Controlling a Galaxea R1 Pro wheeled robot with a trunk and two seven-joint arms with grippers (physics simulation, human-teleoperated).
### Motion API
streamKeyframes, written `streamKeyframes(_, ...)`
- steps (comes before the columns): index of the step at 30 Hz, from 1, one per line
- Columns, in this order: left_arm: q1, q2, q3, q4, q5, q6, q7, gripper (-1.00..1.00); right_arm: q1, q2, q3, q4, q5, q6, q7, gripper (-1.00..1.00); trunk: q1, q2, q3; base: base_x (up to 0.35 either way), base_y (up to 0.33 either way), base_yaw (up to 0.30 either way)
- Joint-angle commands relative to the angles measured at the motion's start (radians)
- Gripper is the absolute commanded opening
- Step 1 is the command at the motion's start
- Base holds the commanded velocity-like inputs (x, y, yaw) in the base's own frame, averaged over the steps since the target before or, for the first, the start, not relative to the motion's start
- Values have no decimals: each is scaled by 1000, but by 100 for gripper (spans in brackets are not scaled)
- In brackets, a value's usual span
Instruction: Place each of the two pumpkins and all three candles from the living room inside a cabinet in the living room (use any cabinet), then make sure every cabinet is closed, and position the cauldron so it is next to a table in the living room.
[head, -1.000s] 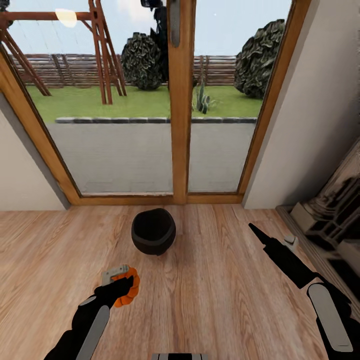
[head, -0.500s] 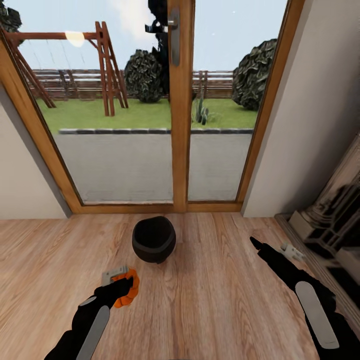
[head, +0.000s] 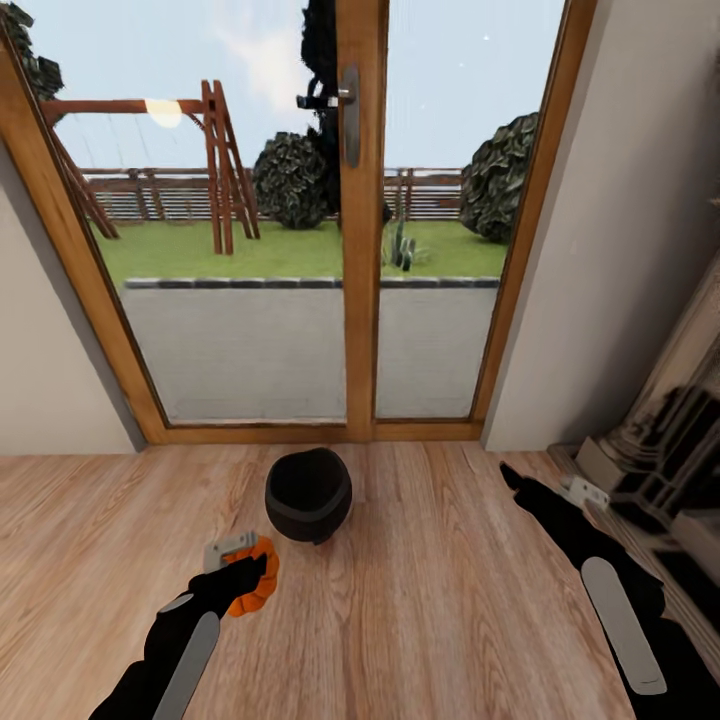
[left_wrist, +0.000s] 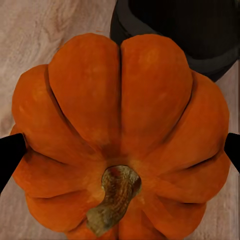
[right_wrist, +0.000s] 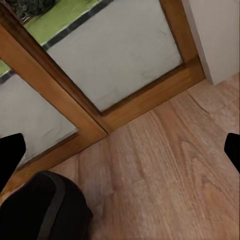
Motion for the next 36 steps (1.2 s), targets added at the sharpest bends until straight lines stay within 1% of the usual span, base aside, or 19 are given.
streamKeyframes(1, 0, 0, -1, -1, 11, 3, 10, -100, 0, 0, 0, -2, -10, 4, -1, 100, -1, 0, 3, 0, 0, 0)
streamKeyframes(15, 0, 0, -1, 28, 11, 1, 11, -100, 1, 2, 1, -4, -13, -4, 13, 100, -7, 3, 57, 0, 0, 0)
streamKeyframes(16, 0, -1, -2, 30, 11, 2, 11, -100, 1, 9, 2, -4, -11, -8, 12, 100, -7, 3, 62, 0, 0, 0)
streamKeyframes(17, 0, -2, -4, 31, 10, 3, 11, -100, 1, 48, 5, -4, -2, -20, 12, 100, -8, 4, 67, 0, 0, 0)
streamKeyframes(18, 0, -2, -5, 31, 9, 4, 11, -100, 1, 66, 7, -4, 17, -26, 13, 100, -8, 4, 73, 0, 0, 0)
streamKeyframes(19, 0, -3, -5, 31, 9, 5, 11, -100, 1, 71, 7, -4, 26, -27, 12, 100, -9, 4, 78, 0, 0, 0)
streamKeyframes(20, 0, -3, -6, 31, 9, 5, 11, -100, 2, 81, 8, -6, 60, -37, 10, 100, -9, 4, 83, 0, 0, 0)
streamKeyframes(24, 0, -3, -7, 31, 8, 6, 11, -100, 3, 86, 8, -8, 87, -54, 7, 100, -11, 5, 101, 0, 0, 0)
streamKeyframes(26, 0, -3, -9, 32, 9, 7, 11, -100, 3, 87, 8, -8, 91, -57, 7, 100, -12, 6, 109, 0, 0, 0)
streamKeyframes(30, 0, -2, -7, 53, 12, 32, 9, -100, 3, 89, 8, -6, 92, -63, 7, 100, -14, 7, 125, 0, 0, 0)
streamKeyframes(33, 0, 0, -7, 86, 12, 45, 9, -100, 3, 90, 8, -4, 93, -65, 5, 100, -15, 7, 136, 0, 0, 0)
streamKeyframes(34, 0, 9, -3, 124, 12, 48, 5, -100, 4, 92, 7, -4, 95, -70, 5, 100, -15, 8, 140, 0, 0, 0)
streamKeyframes(36, 0, 20, 2, 140, 12, 47, 4, -100, 9, 94, 7, -2, 97, -85, 5, 100, -16, 8, 148, 0, 0, 0)
